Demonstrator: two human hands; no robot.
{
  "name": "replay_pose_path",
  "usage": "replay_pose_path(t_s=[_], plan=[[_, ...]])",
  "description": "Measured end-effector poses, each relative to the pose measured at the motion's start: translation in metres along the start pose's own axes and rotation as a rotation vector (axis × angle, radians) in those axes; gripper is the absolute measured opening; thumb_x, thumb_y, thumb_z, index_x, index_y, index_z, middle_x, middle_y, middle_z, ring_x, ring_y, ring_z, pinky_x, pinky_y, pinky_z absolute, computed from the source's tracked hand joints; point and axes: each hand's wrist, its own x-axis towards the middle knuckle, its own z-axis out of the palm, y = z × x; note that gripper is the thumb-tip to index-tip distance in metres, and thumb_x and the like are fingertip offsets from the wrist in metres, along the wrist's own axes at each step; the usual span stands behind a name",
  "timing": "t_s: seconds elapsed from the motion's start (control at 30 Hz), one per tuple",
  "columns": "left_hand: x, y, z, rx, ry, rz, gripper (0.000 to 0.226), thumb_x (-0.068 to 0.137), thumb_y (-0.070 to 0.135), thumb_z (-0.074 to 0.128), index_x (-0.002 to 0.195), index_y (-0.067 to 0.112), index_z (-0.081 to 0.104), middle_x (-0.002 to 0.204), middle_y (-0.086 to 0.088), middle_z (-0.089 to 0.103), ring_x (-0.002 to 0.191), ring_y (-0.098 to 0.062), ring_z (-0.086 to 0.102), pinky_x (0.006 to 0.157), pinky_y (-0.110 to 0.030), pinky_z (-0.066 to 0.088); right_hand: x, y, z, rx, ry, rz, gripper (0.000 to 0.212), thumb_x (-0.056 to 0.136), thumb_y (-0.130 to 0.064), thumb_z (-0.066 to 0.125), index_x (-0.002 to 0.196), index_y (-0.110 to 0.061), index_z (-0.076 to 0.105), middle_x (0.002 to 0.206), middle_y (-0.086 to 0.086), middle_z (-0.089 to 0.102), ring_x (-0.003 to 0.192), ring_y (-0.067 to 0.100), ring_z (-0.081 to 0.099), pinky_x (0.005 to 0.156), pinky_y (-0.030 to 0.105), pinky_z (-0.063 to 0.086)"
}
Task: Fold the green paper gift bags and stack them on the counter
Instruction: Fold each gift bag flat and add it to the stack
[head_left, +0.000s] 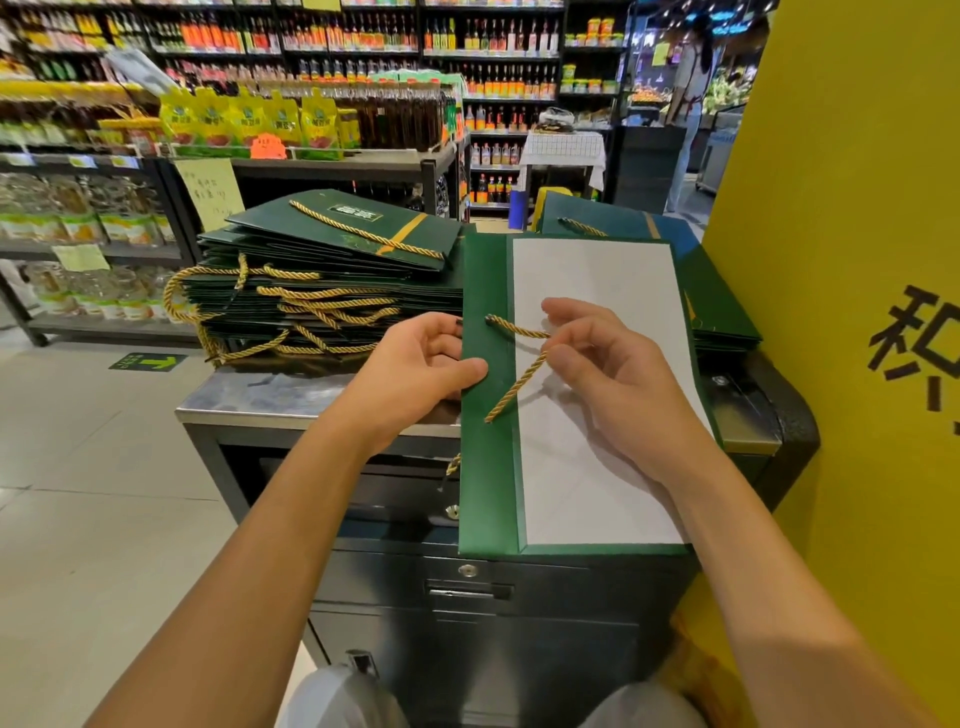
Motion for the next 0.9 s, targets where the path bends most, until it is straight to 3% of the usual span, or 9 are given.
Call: replay_pose_path(t_s=[0.07,0.17,0.27,0.37,0.47,0.53,0.63,0.77,0.9], plan=[[0.0,-0.001,0.001,-0.001,0.013,0.008,0.028,0.094,0.006,0.069,0.12,0.012,0.063,0.101,-0.011,0.074,0.083,-0.023,0.076,0.066,-0.039,0.064,-0.002,-0.001,0.001,0.004,0.079,-0.018,0.008,0.094,-0.007,0.069,0.098,-0.01,0.075,0.132,-0.01,0.063,0.122,0.006,0.06,0.106,0.029,0.049],[0.001,-0.001,0.002,-0.004,0.031,0.022,0.028,0.093,0.005,0.07,0.119,0.012,0.063,0.098,-0.01,0.075,0.084,-0.024,0.076,0.066,-0.037,0.063,-0.005,-0.007,0.001,-0.007,0.165,-0.044,0.011,0.089,-0.01,0.075,0.099,-0.014,0.077,0.127,-0.007,0.065,0.116,0.013,0.065,0.101,0.035,0.054],[0.003,-0.003,0.001,-0.03,0.07,0.031,0.025,0.093,0.003,0.069,0.116,0.011,0.064,0.092,-0.005,0.075,0.081,-0.02,0.075,0.066,-0.033,0.062,-0.011,-0.009,-0.005,-0.161,0.271,-0.021,0.014,0.09,-0.017,0.076,0.102,-0.024,0.075,0.122,-0.015,0.064,0.105,0.009,0.065,0.092,0.029,0.057],[0.003,-0.005,-0.001,-0.068,0.105,0.033,0.022,0.093,0.003,0.069,0.113,0.009,0.065,0.094,-0.007,0.076,0.082,-0.019,0.076,0.063,-0.029,0.061,-0.021,-0.01,-0.025,-0.485,0.482,0.071,0.024,0.093,-0.023,0.072,0.116,-0.025,0.066,0.111,-0.013,0.062,0.094,-0.002,0.058,0.079,0.015,0.051],[0.002,-0.004,0.0,-0.053,0.14,0.043,0.016,0.093,0.006,0.07,0.109,0.007,0.069,0.09,-0.006,0.077,0.08,-0.019,0.076,0.06,-0.025,0.058,-0.032,-0.006,-0.048,-0.684,0.591,0.233,0.044,0.093,-0.035,0.072,0.132,-0.019,0.059,0.086,-0.006,0.065,0.08,0.007,0.059,0.078,0.035,0.056],[0.002,-0.004,0.001,-0.04,0.168,0.033,0.011,0.092,0.01,0.072,0.103,0.007,0.071,0.089,-0.008,0.077,0.082,-0.024,0.076,0.064,-0.031,0.061,-0.035,-0.006,-0.055,-0.694,0.569,0.313,0.041,0.093,-0.041,0.071,0.125,-0.016,0.066,0.068,-0.004,0.065,0.072,0.012,0.062,0.078,0.041,0.057],[0.001,-0.003,0.002,-0.002,0.206,0.042,0.008,0.091,0.017,0.074,0.095,0.01,0.074,0.09,-0.012,0.076,0.087,-0.03,0.075,0.076,-0.043,0.063,-0.036,-0.011,-0.058,-0.676,0.548,0.331,0.027,0.092,-0.039,0.071,0.106,-0.017,0.073,0.066,-0.002,0.066,0.068,0.017,0.063,0.072,0.039,0.058],[-0.004,0.002,0.009,0.0,0.303,0.076,0.009,0.09,0.021,0.077,0.086,0.012,0.076,0.078,-0.004,0.076,0.071,-0.01,0.071,0.066,-0.025,0.057,-0.033,-0.015,-0.058,-0.516,0.556,0.345,0.015,0.091,-0.036,0.072,0.093,-0.021,0.07,0.064,0.007,0.065,0.063,0.027,0.062,0.069,0.048,0.061],[-0.014,0.019,0.01,-0.168,0.343,0.047,0.007,0.091,0.019,0.074,0.093,0.013,0.077,0.083,-0.003,0.078,0.077,-0.014,0.075,0.063,-0.022,0.058,-0.033,-0.03,-0.061,-0.326,0.592,0.244,0.017,0.093,-0.03,0.073,0.104,-0.019,0.07,0.057,0.0,0.055,0.051,0.004,0.05,0.065,0.028,0.048]])
